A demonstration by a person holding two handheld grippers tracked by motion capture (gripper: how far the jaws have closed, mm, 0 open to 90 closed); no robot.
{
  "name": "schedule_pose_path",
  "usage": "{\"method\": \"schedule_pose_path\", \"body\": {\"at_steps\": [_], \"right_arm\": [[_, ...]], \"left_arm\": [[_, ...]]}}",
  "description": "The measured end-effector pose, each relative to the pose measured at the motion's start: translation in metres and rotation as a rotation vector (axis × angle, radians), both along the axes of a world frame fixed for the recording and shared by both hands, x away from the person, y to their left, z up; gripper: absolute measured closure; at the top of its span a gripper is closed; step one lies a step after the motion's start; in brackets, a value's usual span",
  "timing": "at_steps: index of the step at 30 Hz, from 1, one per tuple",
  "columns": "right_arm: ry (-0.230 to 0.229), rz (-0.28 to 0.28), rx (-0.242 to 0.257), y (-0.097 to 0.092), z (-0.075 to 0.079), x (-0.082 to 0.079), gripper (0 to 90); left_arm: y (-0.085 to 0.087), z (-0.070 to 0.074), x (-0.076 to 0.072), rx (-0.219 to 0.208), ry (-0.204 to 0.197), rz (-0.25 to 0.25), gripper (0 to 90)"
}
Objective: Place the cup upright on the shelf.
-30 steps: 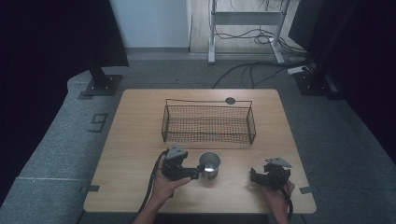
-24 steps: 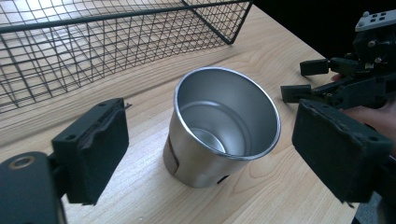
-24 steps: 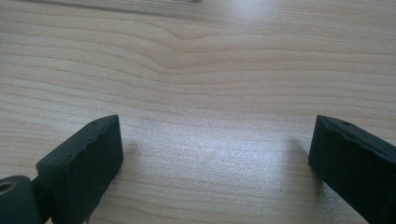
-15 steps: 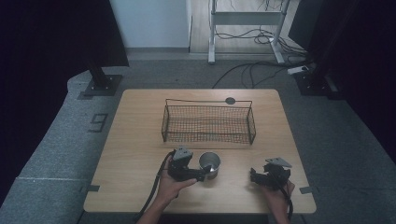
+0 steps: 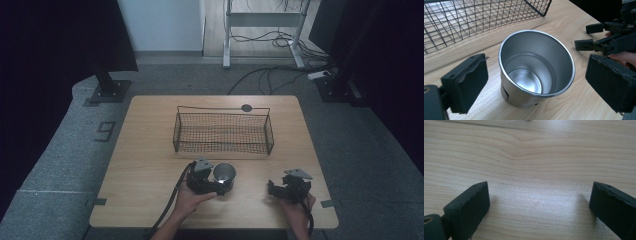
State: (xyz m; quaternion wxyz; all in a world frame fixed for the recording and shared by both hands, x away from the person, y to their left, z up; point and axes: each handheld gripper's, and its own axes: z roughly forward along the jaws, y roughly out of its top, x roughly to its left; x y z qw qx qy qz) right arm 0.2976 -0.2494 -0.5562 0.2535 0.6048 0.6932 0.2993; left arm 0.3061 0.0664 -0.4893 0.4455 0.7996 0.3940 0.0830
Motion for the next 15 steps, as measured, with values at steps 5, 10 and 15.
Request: {"method": "schedule_pose_path", "body": {"at_steps": [5, 10, 15], "right_arm": [[0.0, 0.0, 0.0, 0.0, 0.0, 0.0, 3.0], [0.0, 0.0, 0.0, 0.0, 0.0, 0.0, 3.0], [0.0, -0.001, 0.0, 0.0, 0.0, 0.0, 2.9]], "left_arm": [[-0.007, -0.006, 0.002, 0.009, 0.011, -0.004, 1.8], [-0.014, -0.012, 0.004, 0.016, 0.017, -0.008, 1.1], [-0.019, -0.016, 0.006, 0.017, 0.015, -0.006, 1.2]]}}
